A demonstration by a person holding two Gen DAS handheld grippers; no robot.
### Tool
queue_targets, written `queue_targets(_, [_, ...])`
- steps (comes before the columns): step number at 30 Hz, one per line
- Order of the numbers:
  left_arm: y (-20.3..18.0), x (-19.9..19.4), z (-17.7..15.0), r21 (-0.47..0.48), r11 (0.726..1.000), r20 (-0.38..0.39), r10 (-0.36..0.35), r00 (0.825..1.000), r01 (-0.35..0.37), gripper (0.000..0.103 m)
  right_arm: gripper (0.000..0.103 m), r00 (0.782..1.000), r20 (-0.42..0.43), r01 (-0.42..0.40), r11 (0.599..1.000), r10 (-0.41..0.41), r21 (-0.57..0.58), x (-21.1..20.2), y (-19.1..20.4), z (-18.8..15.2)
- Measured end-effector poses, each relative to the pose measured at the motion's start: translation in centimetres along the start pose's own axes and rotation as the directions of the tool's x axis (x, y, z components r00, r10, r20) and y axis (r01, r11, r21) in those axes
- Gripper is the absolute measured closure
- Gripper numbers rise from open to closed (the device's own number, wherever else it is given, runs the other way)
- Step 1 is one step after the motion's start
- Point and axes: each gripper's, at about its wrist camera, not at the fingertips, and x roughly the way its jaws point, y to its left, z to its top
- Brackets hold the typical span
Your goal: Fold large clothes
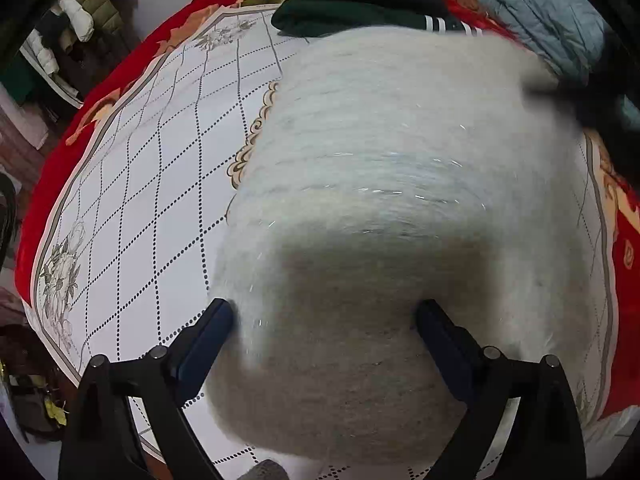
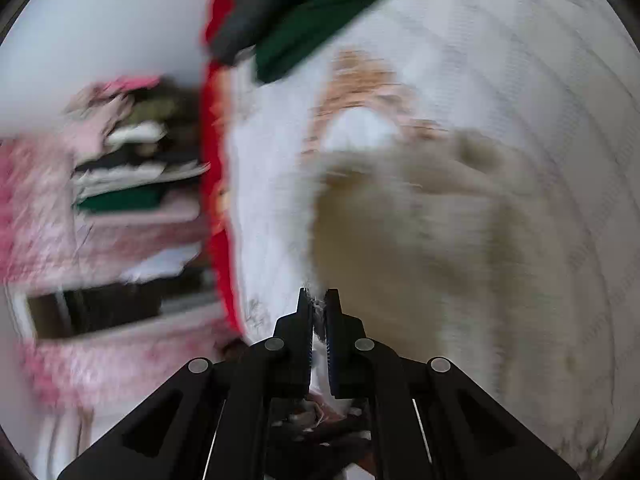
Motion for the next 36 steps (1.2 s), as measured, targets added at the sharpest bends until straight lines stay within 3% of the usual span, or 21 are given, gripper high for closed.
queue_targets(1, [-0.2,0.0,0.0,0.006,1.000,0.002,-0.001,1.000,0.001,0.007,0.098,0.997,0.007,0.075,0.997,-0.075,0.010,0.3,-0.5,0.1])
queue_targets(2, [-0.4,-0.2,-0.1,0.012,1.000,0.003,0.002,1.000,-0.002,0.007,0.103,0.978,0.015,0.210,0.977,-0.210,0.032,0.9,-2.2,0.5])
queue_targets(4, [-0.7,-0.8,0.0,0.028,1.000,0.010,-0.001,1.000,0.000,0.007,0.103,0.950,0.016,0.311,0.950,-0.312,0.039,1.9,-4.2,1.2])
queue_targets(8, [0.1,-2.6,0.5,0.016,1.000,0.006,-0.024,1.000,0.024,0.007,0.103,0.955,-0.034,0.296,0.955,-0.296,0.009,2.8,-3.4,2.2])
queue_targets(12, [2.6,-5.1,1.8,-0.044,0.998,0.020,-0.054,0.998,0.055,0.007,0.096,0.982,-0.065,0.179,0.984,-0.178,0.014,0.3,-2.5,1.7])
queue_targets(13, [3.5,-5.4,2.4,-0.061,0.996,0.021,-0.059,0.998,0.061,0.007,0.078,0.984,-0.049,0.172,0.985,-0.171,0.014,-1.3,-2.3,1.2])
queue_targets(14, [4.2,-5.4,3.0,-0.072,0.996,0.019,-0.060,0.998,0.061,0.007,0.042,0.984,-0.030,0.175,0.984,-0.174,0.014,-2.7,-2.6,0.6])
queue_targets(16, [5.2,-5.1,4.2,-0.079,0.996,0.020,-0.048,0.999,0.050,0.007,0.012,0.977,0.014,0.210,0.977,-0.210,0.041,-4.9,-4.7,-0.9])
queue_targets(18, [5.8,-4.3,5.4,-0.071,0.997,0.019,-0.024,1.000,0.025,0.007,0.012,0.974,-0.020,0.227,0.968,-0.226,0.105,-5.2,-7.7,-2.6])
queue_targets(22, [6.1,-3.0,6.9,-0.043,0.999,0.014,-0.010,1.000,0.011,0.007,0.014,0.990,-0.125,0.089,0.965,-0.059,0.248,-0.1,-13.4,-4.2])
queue_targets(23, [6.1,-2.7,7.1,-0.034,0.999,0.009,-0.009,1.000,0.009,0.007,0.027,0.990,-0.134,0.065,0.967,-0.033,0.247,0.8,-13.8,-4.3])
queue_targets(26, [6.1,-2.1,7.6,-0.019,1.000,-0.009,-0.018,1.000,0.017,0.007,0.040,0.995,-0.101,0.036,0.983,-0.017,0.180,3.4,-12.6,-2.4])
queue_targets(30, [5.6,-1.0,8.0,0.002,1.000,-0.032,-0.029,0.999,0.030,0.007,0.043,0.997,-0.058,0.043,0.999,-0.042,0.010,3.4,-8.4,1.2])
queue_targets(33, [5.2,0.0,8.1,-0.008,0.998,-0.054,-0.066,0.996,0.066,0.007,0.041,0.991,-0.073,0.107,0.990,-0.113,-0.090,3.0,-6.6,3.4])
queue_targets(36, [5.1,1.5,8.3,-0.056,0.985,-0.080,-0.164,0.983,0.160,0.008,0.028,0.984,-0.107,0.131,0.984,-0.144,-0.120,3.5,-7.1,4.7])
